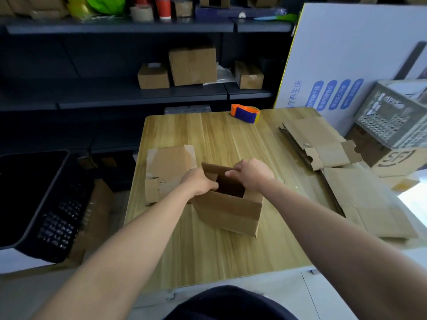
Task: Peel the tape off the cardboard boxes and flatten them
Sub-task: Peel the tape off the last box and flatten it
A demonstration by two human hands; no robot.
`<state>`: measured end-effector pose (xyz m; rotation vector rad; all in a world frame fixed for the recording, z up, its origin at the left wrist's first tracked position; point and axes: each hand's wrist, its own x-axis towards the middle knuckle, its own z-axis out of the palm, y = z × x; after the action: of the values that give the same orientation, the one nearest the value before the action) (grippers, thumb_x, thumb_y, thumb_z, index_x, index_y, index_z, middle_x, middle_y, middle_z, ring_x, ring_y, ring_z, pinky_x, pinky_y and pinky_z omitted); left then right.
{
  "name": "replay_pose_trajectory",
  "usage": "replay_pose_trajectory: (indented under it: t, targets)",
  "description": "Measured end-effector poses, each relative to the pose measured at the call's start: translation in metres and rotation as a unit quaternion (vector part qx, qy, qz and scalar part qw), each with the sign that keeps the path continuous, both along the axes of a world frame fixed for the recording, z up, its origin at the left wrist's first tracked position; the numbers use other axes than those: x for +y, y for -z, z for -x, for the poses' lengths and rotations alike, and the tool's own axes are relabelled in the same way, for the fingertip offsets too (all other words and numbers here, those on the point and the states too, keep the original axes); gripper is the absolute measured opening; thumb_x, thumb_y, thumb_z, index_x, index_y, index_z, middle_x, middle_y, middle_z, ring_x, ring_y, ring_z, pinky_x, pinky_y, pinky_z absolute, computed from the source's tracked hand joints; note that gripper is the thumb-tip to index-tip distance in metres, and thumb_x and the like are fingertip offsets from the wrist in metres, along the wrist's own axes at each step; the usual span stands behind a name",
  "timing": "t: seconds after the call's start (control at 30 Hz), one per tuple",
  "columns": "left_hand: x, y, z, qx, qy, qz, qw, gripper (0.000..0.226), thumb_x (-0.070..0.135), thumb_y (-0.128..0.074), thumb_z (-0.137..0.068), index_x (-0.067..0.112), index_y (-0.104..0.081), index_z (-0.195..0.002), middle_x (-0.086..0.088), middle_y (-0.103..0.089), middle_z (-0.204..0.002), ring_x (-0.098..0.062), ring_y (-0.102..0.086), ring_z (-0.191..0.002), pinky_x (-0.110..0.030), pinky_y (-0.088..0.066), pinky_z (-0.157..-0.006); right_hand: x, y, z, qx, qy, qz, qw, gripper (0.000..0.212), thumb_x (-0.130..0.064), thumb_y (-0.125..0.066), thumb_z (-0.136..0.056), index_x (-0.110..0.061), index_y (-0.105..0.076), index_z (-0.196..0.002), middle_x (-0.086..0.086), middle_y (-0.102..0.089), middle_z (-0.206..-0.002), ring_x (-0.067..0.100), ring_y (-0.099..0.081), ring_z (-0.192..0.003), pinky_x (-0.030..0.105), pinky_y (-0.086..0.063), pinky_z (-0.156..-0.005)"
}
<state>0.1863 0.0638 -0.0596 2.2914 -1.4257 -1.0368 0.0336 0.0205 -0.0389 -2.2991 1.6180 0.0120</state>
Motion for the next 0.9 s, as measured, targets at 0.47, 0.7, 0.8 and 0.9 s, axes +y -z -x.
replay_pose_trajectory:
  t: [0.47,0.7,0.8,0.9]
  targets:
    - [-0.007,0.009,-0.013,0.282,-0.226,0.238,0.902,0.025,0.019,-0.041,-0.101,0.007,-0.06,-0.09,-0.006,-0.054,-0.078,-0.013,-0.05,-0.072,-0.021,-0.04,-0.068,-0.014,0.009,0.021,-0.09,0.275,0.077,0.954,0.091,-0.038,-0.079,-0.07,-0.019,-0.023,-0.139,0.011,-0.033,-0.137,0.036,-0.04,-0.121,0.048,-0.041,-0.095]
    - [-0.016,0.005,-0.005,0.342,-0.321,0.244,0.849,0.04,0.024,-0.044,-0.101,0.014,-0.045,-0.139,0.0,-0.05,-0.138,-0.016,-0.045,-0.127,-0.037,-0.035,-0.11,-0.018,0.001,0.025,-0.304,0.264,-0.072,0.913,0.068,-0.008,-0.067,-0.082,-0.01,-0.032,-0.141,0.012,-0.054,-0.117,0.023,-0.059,-0.096,0.032,-0.054,-0.074]
    - [-0.022,-0.002,-0.007,0.364,-0.367,0.239,0.822,0.041,0.025,-0.045,-0.1,0.018,-0.044,-0.14,0.001,-0.052,-0.133,-0.02,-0.047,-0.121,-0.045,-0.043,-0.104,-0.02,-0.006,0.033,-0.285,0.224,-0.073,0.929,0.054,0.005,-0.05,-0.085,-0.008,-0.045,-0.138,0.012,-0.055,-0.125,0.022,-0.055,-0.108,0.027,-0.049,-0.084]
    - [-0.027,0.0,-0.007,0.427,-0.37,0.179,0.806,0.048,0.038,-0.048,-0.097,0.021,-0.041,-0.142,-0.003,-0.049,-0.132,-0.027,-0.044,-0.121,-0.054,-0.046,-0.096,-0.018,-0.005,0.042,-0.217,0.163,-0.089,0.959,0.055,0.008,-0.04,-0.082,-0.01,-0.057,-0.131,0.008,-0.057,-0.126,0.023,-0.052,-0.117,0.025,-0.042,-0.089]
